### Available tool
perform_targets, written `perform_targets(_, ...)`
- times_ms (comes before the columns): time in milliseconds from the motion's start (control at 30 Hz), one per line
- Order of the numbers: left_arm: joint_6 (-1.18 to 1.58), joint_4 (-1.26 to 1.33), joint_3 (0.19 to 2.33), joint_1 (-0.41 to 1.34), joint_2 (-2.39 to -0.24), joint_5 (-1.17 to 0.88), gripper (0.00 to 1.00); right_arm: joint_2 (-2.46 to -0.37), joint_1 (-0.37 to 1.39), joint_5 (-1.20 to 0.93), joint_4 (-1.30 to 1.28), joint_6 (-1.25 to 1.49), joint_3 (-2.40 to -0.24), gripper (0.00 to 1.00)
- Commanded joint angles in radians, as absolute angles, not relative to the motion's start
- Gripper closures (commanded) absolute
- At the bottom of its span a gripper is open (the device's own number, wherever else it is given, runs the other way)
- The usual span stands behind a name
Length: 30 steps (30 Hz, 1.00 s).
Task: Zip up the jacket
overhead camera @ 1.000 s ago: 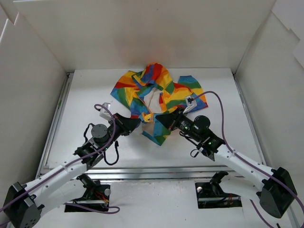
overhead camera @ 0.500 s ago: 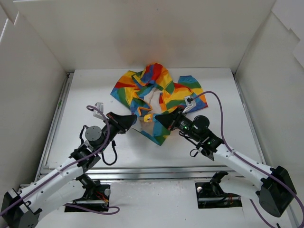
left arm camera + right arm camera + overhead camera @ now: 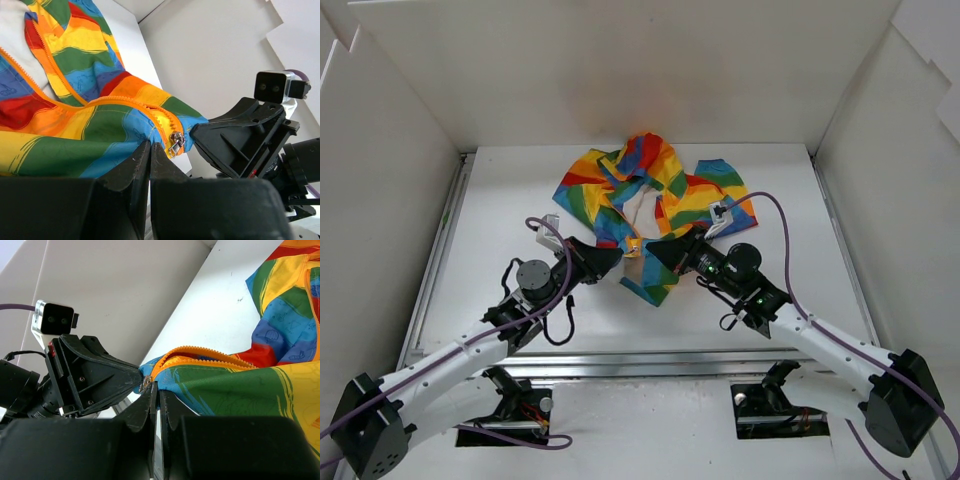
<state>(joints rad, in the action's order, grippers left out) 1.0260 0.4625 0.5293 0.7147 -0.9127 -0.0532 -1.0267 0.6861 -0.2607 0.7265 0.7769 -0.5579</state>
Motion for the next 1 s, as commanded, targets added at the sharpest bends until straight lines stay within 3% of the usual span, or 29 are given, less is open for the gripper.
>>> perform_targets(0, 1.028, 0.586, 0.577, 0.724, -0.902, -0.075, 1.0, -1.019, 0.683, -0.275, 0.853, 0.772, -0.572, 1.0)
perform_targets(967, 1.035, 0.6, 0.565, 0.735, -0.907, -0.048, 1.0, -0.979, 0.681, -0.278, 0.854, 0.773, -0.558, 1.0)
